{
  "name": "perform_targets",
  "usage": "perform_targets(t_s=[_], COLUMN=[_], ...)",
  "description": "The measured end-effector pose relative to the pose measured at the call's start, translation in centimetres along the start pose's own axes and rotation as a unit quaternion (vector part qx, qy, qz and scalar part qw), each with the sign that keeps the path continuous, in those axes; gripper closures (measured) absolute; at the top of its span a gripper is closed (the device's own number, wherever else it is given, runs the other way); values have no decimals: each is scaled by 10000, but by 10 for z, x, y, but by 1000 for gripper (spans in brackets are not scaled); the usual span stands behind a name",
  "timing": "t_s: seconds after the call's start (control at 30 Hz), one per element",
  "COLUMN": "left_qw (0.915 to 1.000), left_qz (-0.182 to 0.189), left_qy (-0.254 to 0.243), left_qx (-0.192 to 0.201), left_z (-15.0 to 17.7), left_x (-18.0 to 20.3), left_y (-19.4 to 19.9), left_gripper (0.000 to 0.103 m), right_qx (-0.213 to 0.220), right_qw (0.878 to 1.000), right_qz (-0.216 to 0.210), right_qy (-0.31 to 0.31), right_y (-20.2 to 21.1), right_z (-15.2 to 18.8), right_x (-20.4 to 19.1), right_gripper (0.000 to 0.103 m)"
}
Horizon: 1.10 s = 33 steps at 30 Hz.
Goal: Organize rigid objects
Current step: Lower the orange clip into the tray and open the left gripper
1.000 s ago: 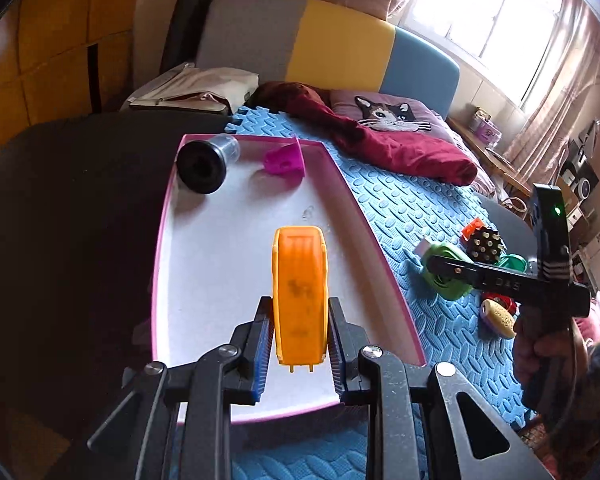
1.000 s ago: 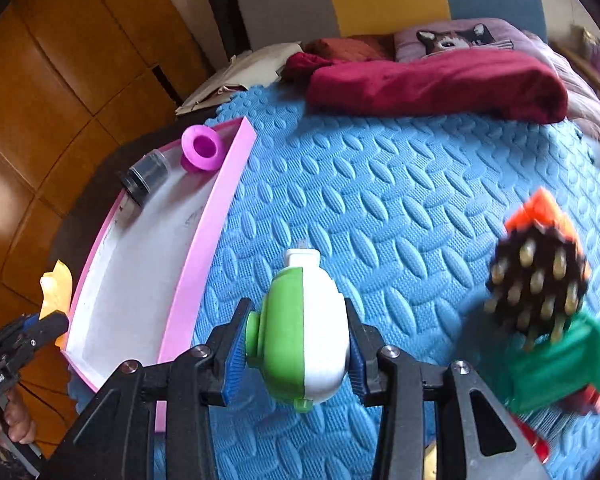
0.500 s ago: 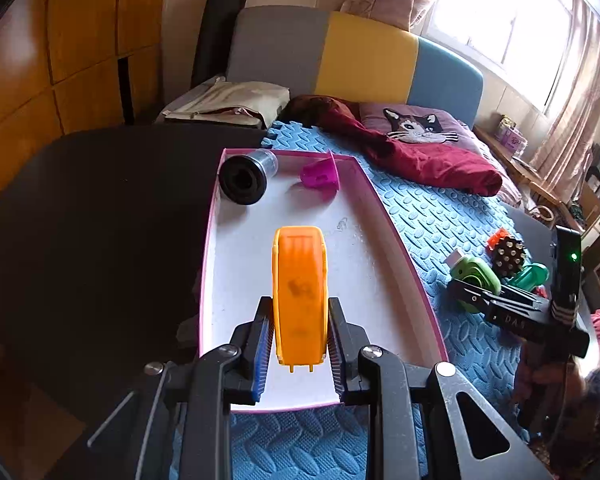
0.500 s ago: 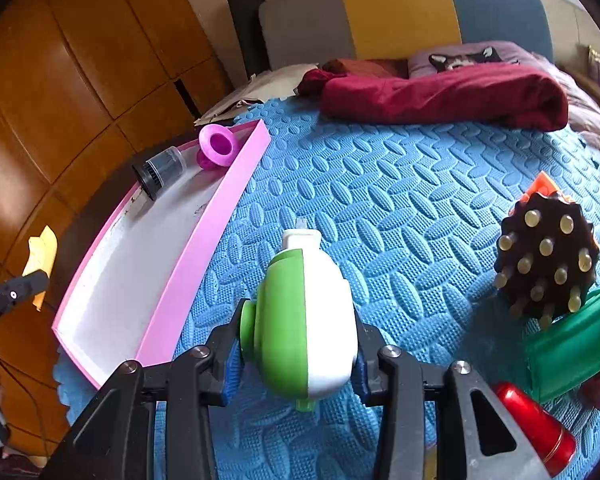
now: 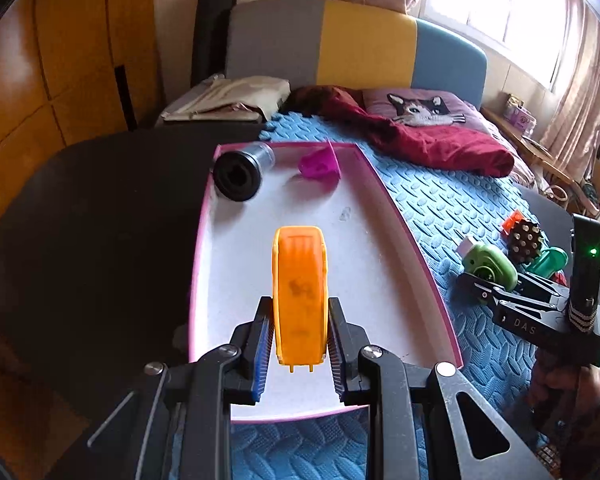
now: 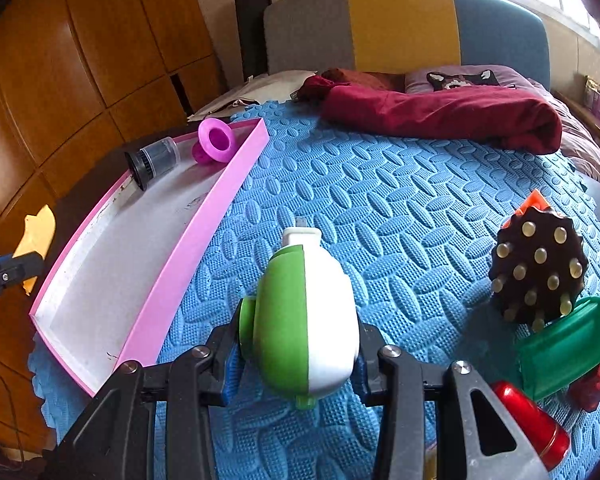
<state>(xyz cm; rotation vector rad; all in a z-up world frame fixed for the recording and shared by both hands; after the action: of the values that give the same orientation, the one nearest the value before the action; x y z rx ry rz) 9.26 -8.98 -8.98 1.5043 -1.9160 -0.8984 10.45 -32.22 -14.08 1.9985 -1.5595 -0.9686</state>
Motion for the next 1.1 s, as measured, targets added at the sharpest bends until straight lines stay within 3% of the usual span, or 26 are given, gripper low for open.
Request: perform_targets(t_s=[0.4,0.67,0.73,0.93,0.97,1.1], left_qw=[9941,9931,9908,9903,9894,9914], left_qz=[883,917,1050,982,1010,930], left_qy=[379,420,483,425,480,472], left_qx=[-505,-593,-700,-888,-922,-789], left_z=[-34,-74,-77,-77,-75,-76], left_x=[25,48,52,63,62,58], left_y=[-44,-92,-103,-130,-132,-126], left_gripper=[78,78,78,77,76,57], right_qx=[6,7,10,11,12,8], right_qw=[10000,10000,10000,10000,10000,10000], right_qz=[-13,-21,-39,-41,-45,-35], right_qy=[-10,-11,-25,-24,-26,-16], right_y=[1,1,1,1,1,1], right_z=[0,0,0,0,0,0], right_x=[0,0,0,-1,0,0], right_gripper=[60,60,60,60,60,60])
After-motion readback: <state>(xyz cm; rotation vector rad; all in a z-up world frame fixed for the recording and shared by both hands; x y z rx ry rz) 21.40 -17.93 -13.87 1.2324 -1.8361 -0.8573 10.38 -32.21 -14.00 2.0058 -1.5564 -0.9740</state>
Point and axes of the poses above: each gripper's, at about its wrist camera, not at the fingertips, and y roughly against the way its jaws point, x to its right, z to its underside, the point moved 8 cm from there along -y, roughly the way its jaws point, and after that the axes turned 5 degrees about -z, right-handed, at the moved point
